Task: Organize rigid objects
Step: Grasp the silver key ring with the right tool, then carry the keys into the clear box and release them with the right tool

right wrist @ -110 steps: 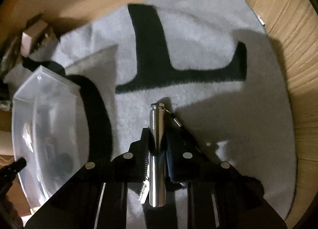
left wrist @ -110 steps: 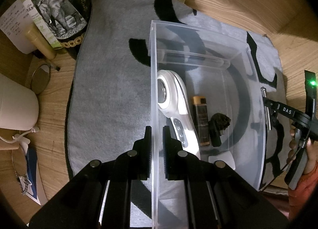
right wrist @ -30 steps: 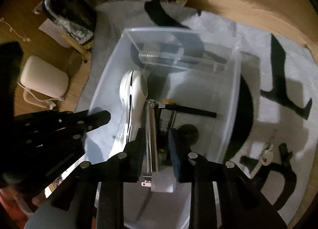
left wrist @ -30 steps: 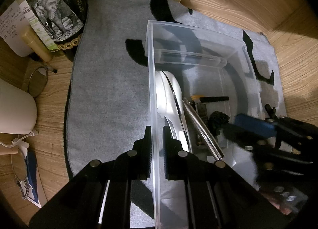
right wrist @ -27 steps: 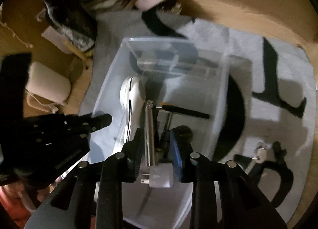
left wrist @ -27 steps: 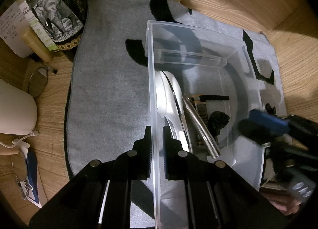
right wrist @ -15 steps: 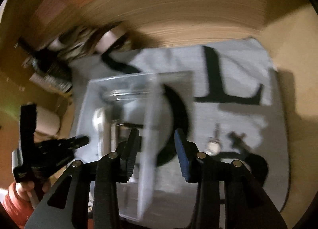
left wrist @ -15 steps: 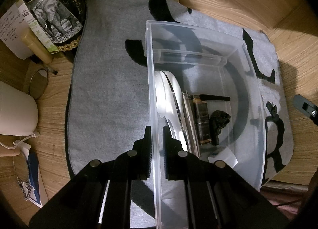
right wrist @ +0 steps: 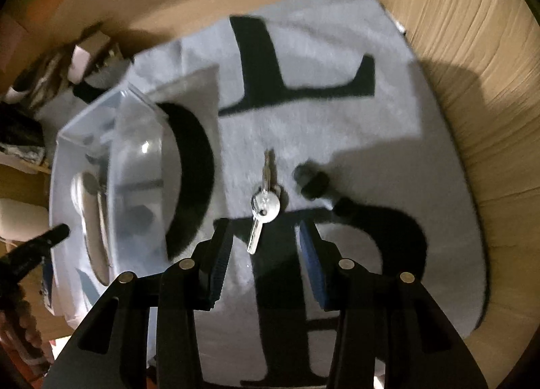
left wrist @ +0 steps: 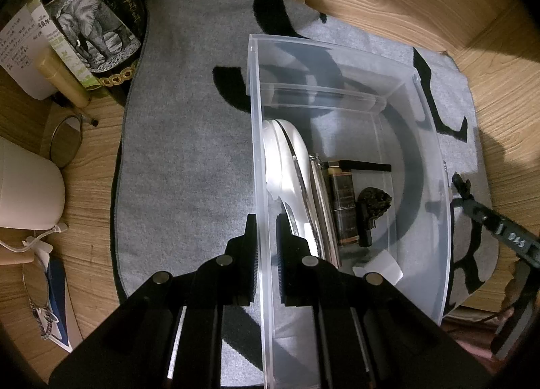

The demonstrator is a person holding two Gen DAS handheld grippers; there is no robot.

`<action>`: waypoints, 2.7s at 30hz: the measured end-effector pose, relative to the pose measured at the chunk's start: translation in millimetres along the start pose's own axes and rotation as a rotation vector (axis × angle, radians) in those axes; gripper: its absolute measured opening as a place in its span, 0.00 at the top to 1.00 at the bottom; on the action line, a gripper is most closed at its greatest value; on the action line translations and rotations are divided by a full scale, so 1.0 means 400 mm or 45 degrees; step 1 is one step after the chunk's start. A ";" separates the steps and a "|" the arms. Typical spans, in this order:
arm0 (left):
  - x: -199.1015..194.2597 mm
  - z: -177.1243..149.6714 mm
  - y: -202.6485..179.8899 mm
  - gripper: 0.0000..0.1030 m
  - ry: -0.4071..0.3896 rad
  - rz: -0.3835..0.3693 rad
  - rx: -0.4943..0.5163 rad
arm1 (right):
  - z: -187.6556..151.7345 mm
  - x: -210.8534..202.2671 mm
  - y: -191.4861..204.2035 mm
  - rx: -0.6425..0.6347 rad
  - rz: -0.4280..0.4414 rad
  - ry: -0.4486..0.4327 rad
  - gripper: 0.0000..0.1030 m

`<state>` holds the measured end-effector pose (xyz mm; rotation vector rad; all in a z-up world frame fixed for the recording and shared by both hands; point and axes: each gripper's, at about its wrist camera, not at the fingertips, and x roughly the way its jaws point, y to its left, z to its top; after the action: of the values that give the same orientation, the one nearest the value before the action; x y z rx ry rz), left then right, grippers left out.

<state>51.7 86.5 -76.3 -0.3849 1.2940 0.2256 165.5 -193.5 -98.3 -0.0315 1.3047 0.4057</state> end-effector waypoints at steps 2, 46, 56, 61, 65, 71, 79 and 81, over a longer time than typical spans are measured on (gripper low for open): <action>0.000 0.000 0.001 0.93 0.001 0.000 -0.001 | -0.002 0.018 0.002 0.004 0.006 0.005 0.63; 0.004 0.001 0.005 0.93 0.009 0.004 0.014 | 0.018 -0.107 0.074 -0.102 0.104 -0.209 0.79; 0.002 0.001 0.002 0.93 0.013 -0.005 0.021 | 0.032 -0.175 0.194 -0.235 0.214 -0.303 0.79; 0.001 0.001 0.002 0.93 0.013 -0.010 0.016 | 0.025 -0.190 0.259 -0.323 0.263 -0.303 0.79; 0.001 0.000 0.000 0.93 0.012 -0.011 0.012 | 0.011 -0.176 0.302 -0.384 0.293 -0.262 0.79; 0.000 0.000 -0.001 0.93 0.011 -0.010 0.007 | -0.011 -0.112 0.342 -0.453 0.287 -0.168 0.79; 0.000 0.002 -0.004 0.93 0.011 -0.007 0.002 | -0.033 -0.027 0.365 -0.512 0.210 -0.048 0.90; 0.001 0.003 -0.004 0.92 0.011 -0.008 0.001 | -0.034 -0.019 0.367 -0.515 0.206 -0.039 0.90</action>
<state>53.3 85.3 -76.1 -0.3892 1.3010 0.2183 106.2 -62.6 -64.9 -0.2592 1.1811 0.8016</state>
